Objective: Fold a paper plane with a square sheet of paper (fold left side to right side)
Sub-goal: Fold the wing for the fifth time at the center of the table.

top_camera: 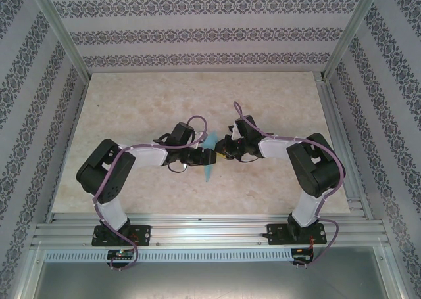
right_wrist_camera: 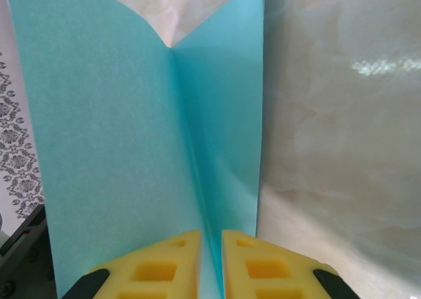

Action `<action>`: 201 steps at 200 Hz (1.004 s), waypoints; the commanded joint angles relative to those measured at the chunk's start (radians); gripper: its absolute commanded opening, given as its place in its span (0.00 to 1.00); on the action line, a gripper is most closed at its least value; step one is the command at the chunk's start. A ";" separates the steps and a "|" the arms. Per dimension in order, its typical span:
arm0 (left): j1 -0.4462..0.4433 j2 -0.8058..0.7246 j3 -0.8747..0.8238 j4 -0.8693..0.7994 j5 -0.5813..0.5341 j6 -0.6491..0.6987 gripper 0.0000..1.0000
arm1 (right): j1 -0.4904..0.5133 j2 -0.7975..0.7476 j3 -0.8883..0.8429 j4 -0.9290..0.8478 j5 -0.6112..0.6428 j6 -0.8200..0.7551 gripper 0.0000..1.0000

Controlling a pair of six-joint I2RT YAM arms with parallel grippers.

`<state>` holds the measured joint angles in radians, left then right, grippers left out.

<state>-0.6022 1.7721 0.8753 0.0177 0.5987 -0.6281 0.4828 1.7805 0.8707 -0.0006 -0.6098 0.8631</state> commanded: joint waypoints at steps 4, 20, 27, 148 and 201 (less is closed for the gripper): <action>0.008 0.026 -0.012 0.079 0.035 0.021 0.69 | 0.005 0.010 0.028 -0.002 0.016 -0.007 0.16; 0.008 0.037 -0.015 0.098 0.038 0.017 0.70 | 0.007 0.010 0.027 0.000 0.016 -0.002 0.16; 0.008 0.041 -0.017 0.103 0.039 0.018 0.70 | 0.008 0.009 0.026 0.002 0.014 0.001 0.16; 0.017 0.044 -0.045 0.122 -0.019 0.001 0.23 | 0.002 -0.011 0.019 -0.046 0.021 -0.001 0.16; 0.068 0.045 -0.080 0.189 0.046 -0.023 0.08 | -0.005 -0.036 0.007 -0.085 0.029 -0.032 0.17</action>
<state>-0.5697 1.8233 0.8150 0.1310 0.6025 -0.6418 0.4885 1.7802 0.8761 -0.0624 -0.5995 0.8623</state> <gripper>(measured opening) 0.100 0.164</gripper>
